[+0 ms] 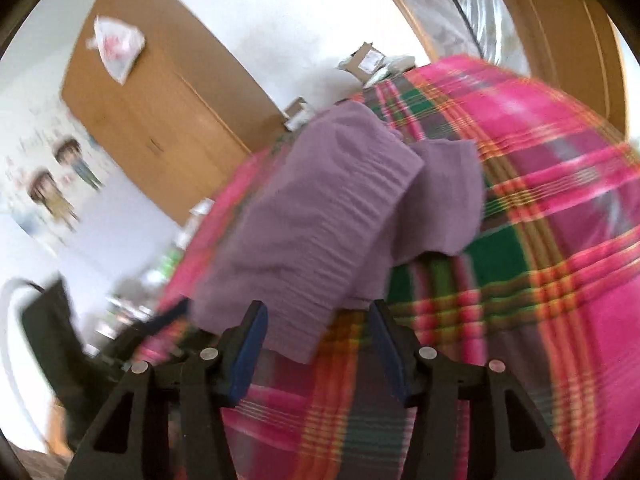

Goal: Fold clothes
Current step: 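Grasp the mauve fleece garment edge with the right gripper and lift it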

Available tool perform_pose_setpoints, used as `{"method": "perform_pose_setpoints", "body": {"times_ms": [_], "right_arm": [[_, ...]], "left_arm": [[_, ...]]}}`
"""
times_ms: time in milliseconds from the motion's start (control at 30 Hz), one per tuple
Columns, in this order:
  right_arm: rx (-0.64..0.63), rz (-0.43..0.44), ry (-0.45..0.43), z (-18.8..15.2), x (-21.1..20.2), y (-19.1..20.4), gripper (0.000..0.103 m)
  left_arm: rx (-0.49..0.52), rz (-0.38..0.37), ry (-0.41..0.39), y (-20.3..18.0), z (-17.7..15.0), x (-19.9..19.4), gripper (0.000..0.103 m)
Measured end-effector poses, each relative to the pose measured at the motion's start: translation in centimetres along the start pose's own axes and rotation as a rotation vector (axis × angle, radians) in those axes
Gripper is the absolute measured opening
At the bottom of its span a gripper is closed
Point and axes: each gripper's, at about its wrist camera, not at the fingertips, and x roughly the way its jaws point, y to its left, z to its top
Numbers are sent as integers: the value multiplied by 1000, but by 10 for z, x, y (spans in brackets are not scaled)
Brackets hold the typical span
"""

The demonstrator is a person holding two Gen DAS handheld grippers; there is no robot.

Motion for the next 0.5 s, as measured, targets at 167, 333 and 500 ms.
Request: {"method": "perform_pose_setpoints", "body": {"times_ms": [167,333,500], "right_arm": [[3,26,14,10,9,3,36],[-10,78,-5,17,5,15,24],[-58,139,-55,27,-13,35,21]], "left_arm": [[63,-36,0,-6,1,0,64],[119,-38,-27,-13,3,-1,64],[170,-10,-54,-19,5,-2,64]]}}
